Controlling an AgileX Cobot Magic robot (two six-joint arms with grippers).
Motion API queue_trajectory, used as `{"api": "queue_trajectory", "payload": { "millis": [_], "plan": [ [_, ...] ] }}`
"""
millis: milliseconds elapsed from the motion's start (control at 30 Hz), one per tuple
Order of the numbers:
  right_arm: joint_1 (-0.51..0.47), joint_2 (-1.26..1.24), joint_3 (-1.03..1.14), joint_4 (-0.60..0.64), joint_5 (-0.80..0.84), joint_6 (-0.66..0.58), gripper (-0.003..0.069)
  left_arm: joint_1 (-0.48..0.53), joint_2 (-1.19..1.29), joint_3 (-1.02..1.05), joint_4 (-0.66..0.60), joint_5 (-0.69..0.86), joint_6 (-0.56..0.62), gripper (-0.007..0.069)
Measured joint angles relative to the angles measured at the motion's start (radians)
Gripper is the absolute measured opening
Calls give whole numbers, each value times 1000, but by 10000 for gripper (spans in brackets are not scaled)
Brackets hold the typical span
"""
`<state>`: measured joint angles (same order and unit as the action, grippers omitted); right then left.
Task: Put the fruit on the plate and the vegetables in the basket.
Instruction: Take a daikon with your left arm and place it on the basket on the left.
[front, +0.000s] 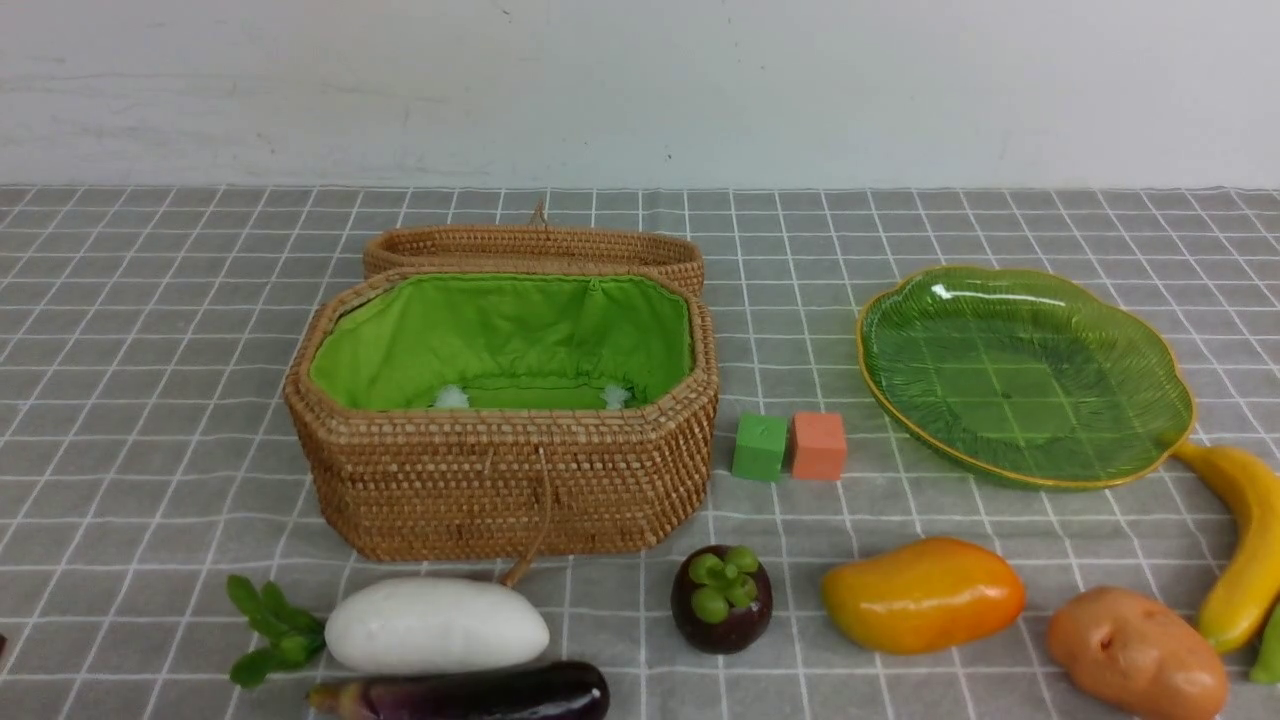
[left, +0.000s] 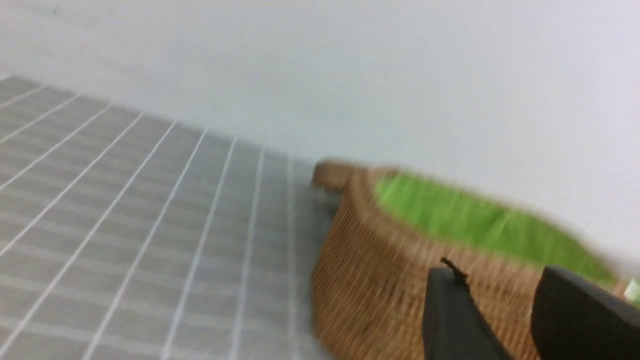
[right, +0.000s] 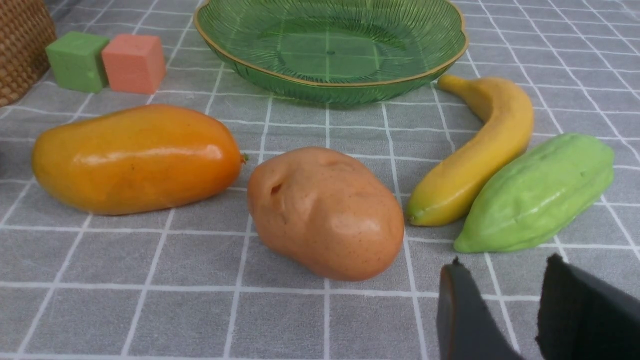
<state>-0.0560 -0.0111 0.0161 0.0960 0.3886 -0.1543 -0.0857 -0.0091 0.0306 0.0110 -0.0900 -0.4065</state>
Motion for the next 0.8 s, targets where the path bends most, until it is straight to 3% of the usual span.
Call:
{"api": "queue_trajectory", "payload": {
  "millis": [200,333,600,800],
  "plan": [
    [0,0,0,0,0,0,241,0,0,-27,-11,2,-58,239],
    [0,0,0,0,0,0,241,0,35,-157,-11,126,-65,239],
    [0,0,0,0,0,0,241,0,335,-478,-11,541,-65,239],
    [0,0,0,0,0,0,241,0,483,-510,-11,565,-72,239]
  ]
}}
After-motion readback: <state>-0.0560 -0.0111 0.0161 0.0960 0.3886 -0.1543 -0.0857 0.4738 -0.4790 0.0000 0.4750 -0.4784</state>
